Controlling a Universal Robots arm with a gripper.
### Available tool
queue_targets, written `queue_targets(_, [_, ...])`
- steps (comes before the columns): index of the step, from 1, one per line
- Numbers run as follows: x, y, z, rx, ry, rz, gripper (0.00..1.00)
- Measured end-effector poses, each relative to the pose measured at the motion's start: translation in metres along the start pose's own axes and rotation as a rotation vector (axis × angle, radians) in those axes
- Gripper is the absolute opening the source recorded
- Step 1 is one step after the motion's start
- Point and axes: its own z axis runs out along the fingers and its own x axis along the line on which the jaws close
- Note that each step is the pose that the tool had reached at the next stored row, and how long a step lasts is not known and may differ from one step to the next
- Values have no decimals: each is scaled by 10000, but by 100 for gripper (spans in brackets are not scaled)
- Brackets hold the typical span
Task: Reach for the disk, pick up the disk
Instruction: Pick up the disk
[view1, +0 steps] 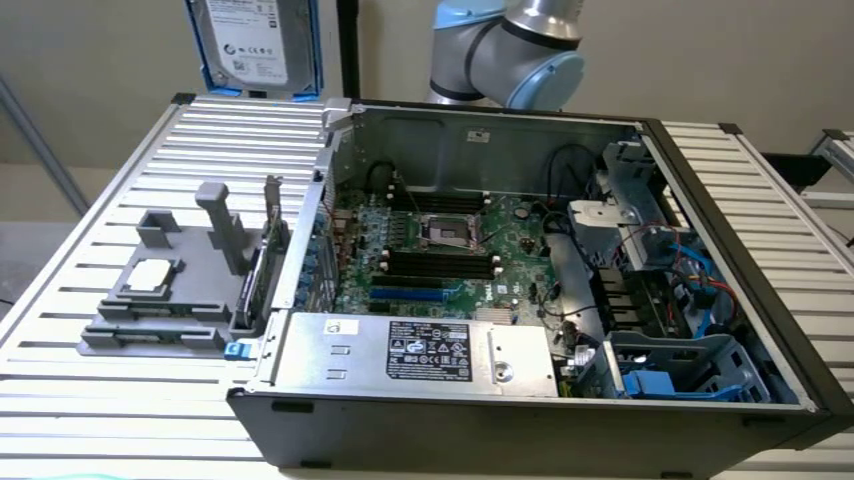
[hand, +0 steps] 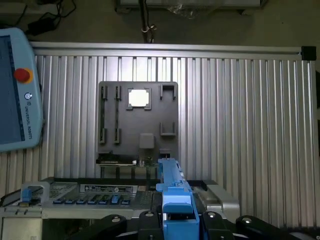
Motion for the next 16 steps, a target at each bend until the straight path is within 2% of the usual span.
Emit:
queue_targets(4, [38,-180,-12,-64,1,2,33])
queue_targets(6, [64,-271,-17,-77,1,3,33])
queue_targets(11, [155,-411,16,-80,-3,3,33])
queue_targets(16, [214,-638,18,-79,-5,3,33])
